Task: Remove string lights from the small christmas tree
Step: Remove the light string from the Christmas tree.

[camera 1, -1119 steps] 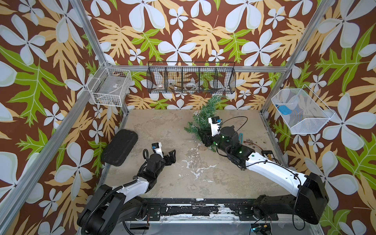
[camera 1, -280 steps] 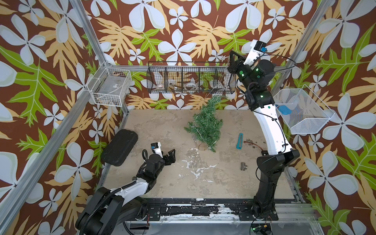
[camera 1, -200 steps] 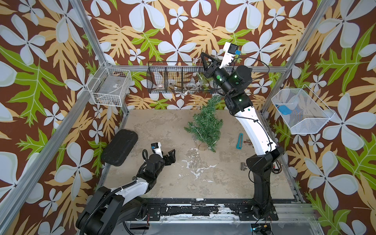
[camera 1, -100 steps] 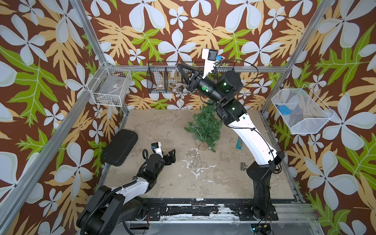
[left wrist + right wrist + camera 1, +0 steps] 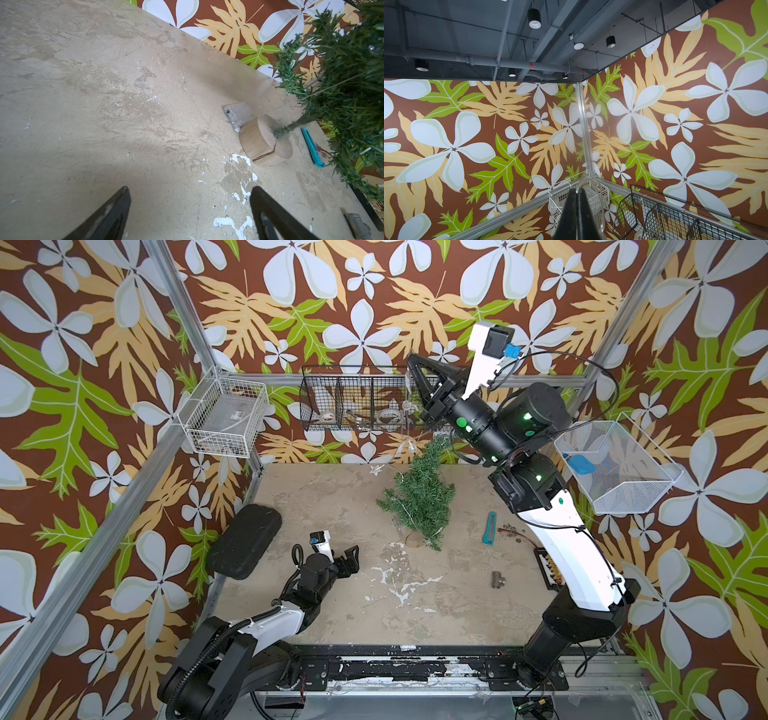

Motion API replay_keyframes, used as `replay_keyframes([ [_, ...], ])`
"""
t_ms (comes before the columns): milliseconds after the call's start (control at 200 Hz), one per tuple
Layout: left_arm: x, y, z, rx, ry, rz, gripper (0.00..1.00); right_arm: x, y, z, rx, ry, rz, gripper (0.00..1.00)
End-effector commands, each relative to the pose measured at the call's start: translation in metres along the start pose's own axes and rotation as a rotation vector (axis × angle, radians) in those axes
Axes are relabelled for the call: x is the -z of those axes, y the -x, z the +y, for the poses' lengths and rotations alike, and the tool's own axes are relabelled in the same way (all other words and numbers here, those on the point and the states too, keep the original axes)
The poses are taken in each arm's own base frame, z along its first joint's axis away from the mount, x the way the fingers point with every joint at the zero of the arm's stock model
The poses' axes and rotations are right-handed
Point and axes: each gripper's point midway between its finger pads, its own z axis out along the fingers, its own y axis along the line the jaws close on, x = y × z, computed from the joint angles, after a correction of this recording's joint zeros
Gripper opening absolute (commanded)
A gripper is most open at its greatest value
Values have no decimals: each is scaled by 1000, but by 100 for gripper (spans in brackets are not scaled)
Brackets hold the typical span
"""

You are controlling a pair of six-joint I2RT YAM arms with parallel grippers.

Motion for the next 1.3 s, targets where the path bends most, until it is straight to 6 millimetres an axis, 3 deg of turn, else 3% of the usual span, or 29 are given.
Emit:
replay_keyframes([
  [0, -1, 4, -2, -5, -6, -12, 92, 8, 14, 10, 16, 30, -12, 0],
  [250, -3, 3, -2, -6, -2, -7, 92, 35, 35, 5, 69, -49, -18, 0],
  [445, -4, 2, -1, -6, 1, -3, 92, 66, 60, 17, 66, -35, -49, 0],
  [551, -4, 2, -1, -7, 1, -2, 92, 75, 57, 17, 64, -43, -36, 0],
  [756, -4, 1, 0, -8, 4, 3, 92, 87, 5, -1, 55, -109, 73, 0],
  [1001, -3, 1, 0, -8, 1, 0, 92, 118, -59, -24, 76, -218, 225, 0],
  [1121, -3, 1, 0, -9, 3, 3, 92, 147, -114, -37, 58, -271, 365, 0],
  [1296, -3, 0, 0, -6, 1, 1, 92, 207, -186, -52, -12, -364, 501, 0],
])
